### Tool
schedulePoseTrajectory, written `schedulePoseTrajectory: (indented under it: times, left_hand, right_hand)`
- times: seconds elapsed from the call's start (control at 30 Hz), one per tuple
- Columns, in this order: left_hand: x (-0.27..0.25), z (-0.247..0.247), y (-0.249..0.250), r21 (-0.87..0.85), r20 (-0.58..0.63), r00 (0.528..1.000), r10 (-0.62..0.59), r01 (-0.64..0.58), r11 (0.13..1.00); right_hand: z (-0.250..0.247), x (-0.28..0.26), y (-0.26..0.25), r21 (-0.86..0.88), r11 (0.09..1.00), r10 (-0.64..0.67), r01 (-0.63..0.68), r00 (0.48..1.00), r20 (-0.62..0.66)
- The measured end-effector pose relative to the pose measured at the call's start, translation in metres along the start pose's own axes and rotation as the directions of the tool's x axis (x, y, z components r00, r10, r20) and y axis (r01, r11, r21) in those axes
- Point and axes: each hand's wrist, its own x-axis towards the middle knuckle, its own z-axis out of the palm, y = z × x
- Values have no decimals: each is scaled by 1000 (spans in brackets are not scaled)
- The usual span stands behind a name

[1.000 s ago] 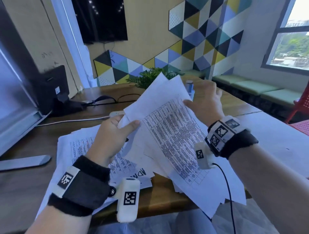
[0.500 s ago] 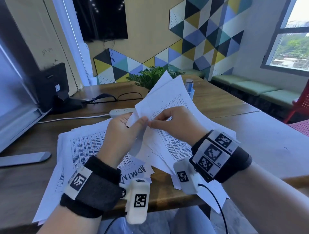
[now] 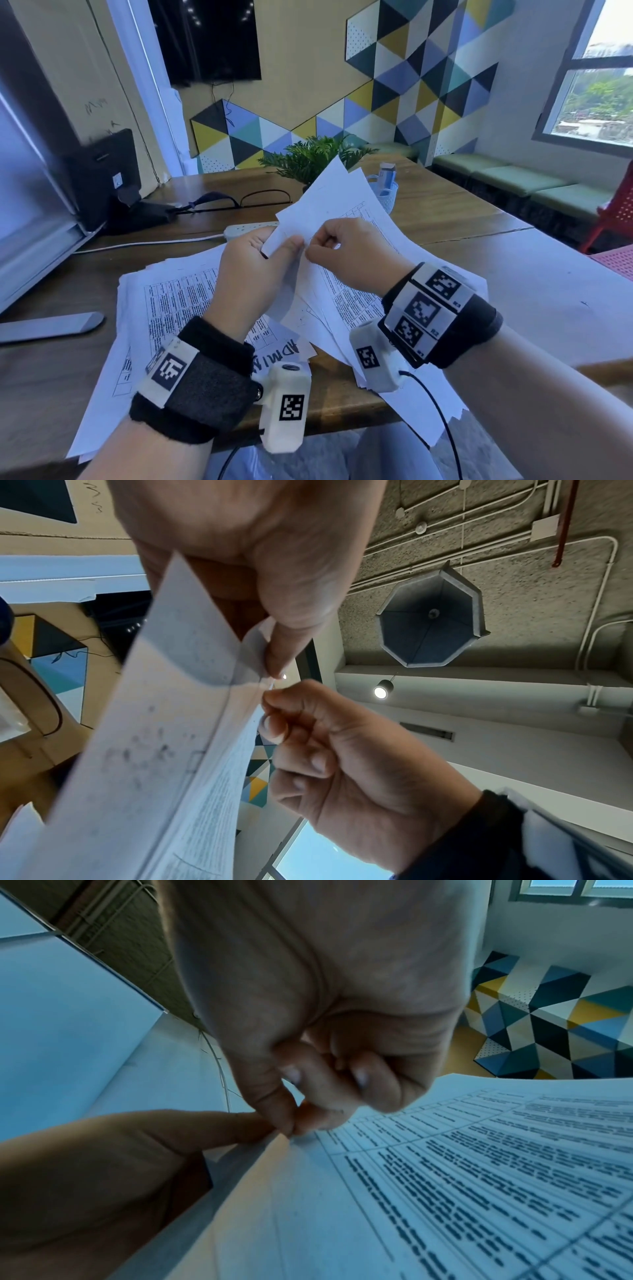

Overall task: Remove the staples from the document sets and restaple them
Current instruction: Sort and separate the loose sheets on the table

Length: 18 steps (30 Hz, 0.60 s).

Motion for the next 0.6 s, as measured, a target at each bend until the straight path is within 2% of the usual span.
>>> schedulePoseTrajectory:
  times: [0.2, 0.37, 0.5, 0.6]
  left_hand:
    - [1, 0, 0, 4, -1, 1000, -9, 9, 1000]
    - [4, -2, 3, 60, -15, 998, 54, -53, 997]
    - [1, 1, 2, 57, 68, 997, -22, 19, 998]
    - [6, -4, -6, -9, 0, 1000, 16, -16, 1000]
  right_hand:
    - [5, -2, 7, 33, 998, -61, 62, 998, -24]
    - [9, -2, 11, 63, 991, -117, 122, 990, -78]
    - [4, 3, 9, 129, 979, -136, 159, 976, -169]
    - [-13, 6, 8, 173, 972, -129, 159, 976, -177]
